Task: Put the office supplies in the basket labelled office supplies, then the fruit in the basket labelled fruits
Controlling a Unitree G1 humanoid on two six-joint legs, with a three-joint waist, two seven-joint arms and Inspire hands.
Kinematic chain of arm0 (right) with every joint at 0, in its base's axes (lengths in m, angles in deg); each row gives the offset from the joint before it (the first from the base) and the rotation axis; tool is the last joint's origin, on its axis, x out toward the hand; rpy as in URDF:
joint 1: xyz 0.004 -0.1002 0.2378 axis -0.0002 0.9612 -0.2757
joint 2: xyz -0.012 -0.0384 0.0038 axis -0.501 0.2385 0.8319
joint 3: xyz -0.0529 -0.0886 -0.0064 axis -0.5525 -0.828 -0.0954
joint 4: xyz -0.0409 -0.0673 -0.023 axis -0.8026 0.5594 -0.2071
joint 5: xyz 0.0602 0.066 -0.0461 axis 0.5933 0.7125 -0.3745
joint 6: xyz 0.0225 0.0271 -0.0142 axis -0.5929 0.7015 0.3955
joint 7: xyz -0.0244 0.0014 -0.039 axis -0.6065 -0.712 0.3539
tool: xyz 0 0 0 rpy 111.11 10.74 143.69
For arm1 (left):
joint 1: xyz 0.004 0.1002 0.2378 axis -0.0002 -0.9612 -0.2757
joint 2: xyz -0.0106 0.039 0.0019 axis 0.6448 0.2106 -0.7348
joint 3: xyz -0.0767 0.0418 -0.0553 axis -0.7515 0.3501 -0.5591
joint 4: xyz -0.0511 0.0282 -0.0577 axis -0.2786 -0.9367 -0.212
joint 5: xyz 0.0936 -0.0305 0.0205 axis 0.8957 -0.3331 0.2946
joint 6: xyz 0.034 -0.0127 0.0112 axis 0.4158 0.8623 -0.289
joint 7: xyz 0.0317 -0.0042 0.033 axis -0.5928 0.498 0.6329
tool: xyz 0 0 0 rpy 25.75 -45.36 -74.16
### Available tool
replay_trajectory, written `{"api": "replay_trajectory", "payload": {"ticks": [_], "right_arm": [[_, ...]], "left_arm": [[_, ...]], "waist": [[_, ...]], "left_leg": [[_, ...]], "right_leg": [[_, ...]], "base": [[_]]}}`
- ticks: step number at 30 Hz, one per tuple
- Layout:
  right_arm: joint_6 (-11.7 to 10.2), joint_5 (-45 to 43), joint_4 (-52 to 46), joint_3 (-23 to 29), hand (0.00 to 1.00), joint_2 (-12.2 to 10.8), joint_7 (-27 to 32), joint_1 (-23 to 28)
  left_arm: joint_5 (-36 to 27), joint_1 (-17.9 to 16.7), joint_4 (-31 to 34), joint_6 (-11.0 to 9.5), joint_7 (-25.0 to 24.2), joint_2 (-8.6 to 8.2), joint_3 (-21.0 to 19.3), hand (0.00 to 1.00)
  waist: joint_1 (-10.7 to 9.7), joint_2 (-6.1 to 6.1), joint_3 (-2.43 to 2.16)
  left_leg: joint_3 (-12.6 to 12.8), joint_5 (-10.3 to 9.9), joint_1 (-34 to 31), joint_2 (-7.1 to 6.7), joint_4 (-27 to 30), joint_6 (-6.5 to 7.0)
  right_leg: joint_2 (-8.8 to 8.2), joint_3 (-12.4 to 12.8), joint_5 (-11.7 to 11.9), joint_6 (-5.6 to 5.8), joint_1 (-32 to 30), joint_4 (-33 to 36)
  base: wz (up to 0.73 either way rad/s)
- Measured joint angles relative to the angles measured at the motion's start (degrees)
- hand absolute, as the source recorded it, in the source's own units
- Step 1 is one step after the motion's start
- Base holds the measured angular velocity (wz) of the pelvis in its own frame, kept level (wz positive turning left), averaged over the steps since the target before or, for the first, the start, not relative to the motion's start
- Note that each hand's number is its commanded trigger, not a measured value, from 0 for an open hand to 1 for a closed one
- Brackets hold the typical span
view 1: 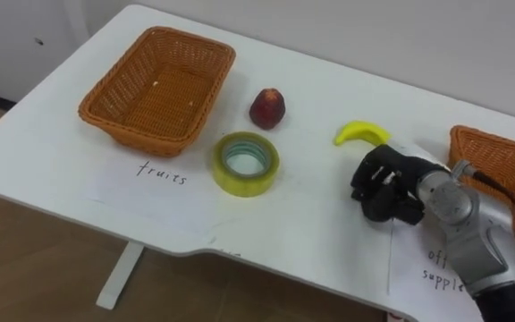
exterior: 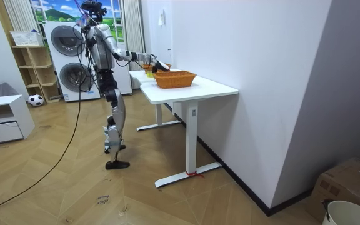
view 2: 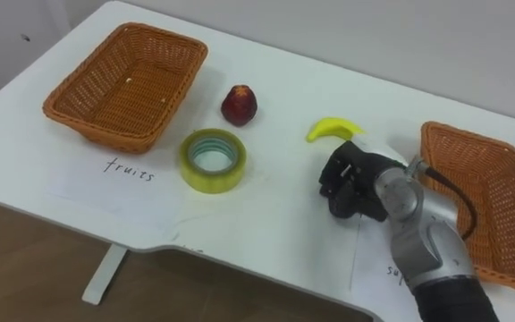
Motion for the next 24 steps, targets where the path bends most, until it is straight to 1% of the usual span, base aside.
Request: {"api": "replay_trajectory", "payload": {"ticks": [5,12,17,19,22,24], "right_arm": [[0.05,-0.01,-0.17,-0.04,1.00,0.01,-0.46,-0.05],[0.03,0.20,-0.37,-0.01,1.00,0.02,-0.41,-0.11],[0.11,0.27,-2.88,-0.04,1.00,0.04,-0.88,-0.10],[0.16,0.48,-4.51,-0.05,1.00,0.04,-1.34,-0.01],[0.13,0.65,-6.27,-0.05,1.00,0.03,-2.08,0.04],[0.12,1.11,-7.74,0.01,1.00,0.04,-2.16,0.04]], "left_arm": [[0.01,0.10,-0.07,-0.01,0.02,0.00,-0.02,0.00],[-0.41,0.26,-1.31,-0.48,0.40,0.01,-0.11,0.00],[-0.54,0.55,-1.77,-0.59,0.78,-0.29,-0.14,0.00],[-0.57,0.72,-2.33,-1.02,1.38,-0.67,-0.13,0.00],[-0.54,0.73,-2.51,-1.26,1.71,-0.88,-0.16,0.00],[-0.54,0.78,-2.97,-1.95,1.85,-0.86,-0.22,0.00]], "waist": [[-0.04,-0.01,0.00],[-0.23,-0.04,-0.03],[-0.31,0.13,0.10],[-0.83,0.54,0.38],[-1.60,0.74,0.39],[-1.80,0.76,0.36]], "left_leg": [[0.00,0.00,-0.01,-0.01,-0.06,0.00],[0.14,0.02,0.22,-0.04,0.03,0.03],[0.39,0.02,0.04,-0.04,0.07,0.03],[0.44,0.02,-0.02,-0.04,0.05,0.03],[0.45,0.02,-0.16,-0.04,0.02,0.03],[0.48,0.02,-0.09,-0.04,0.00,0.03]], "right_leg": [[0.00,0.08,0.00,0.00,0.01,0.01],[-0.03,0.86,0.00,0.00,-0.18,0.05],[-0.03,0.97,0.00,0.00,-0.60,0.09],[-0.03,0.92,0.00,0.00,-0.77,0.10],[-0.02,0.94,0.00,0.00,-0.95,0.10],[-0.02,0.96,0.00,0.00,-0.91,0.10]], "base": [[0.00],[0.00],[-0.05],[-0.05],[-0.01],[0.00]]}}
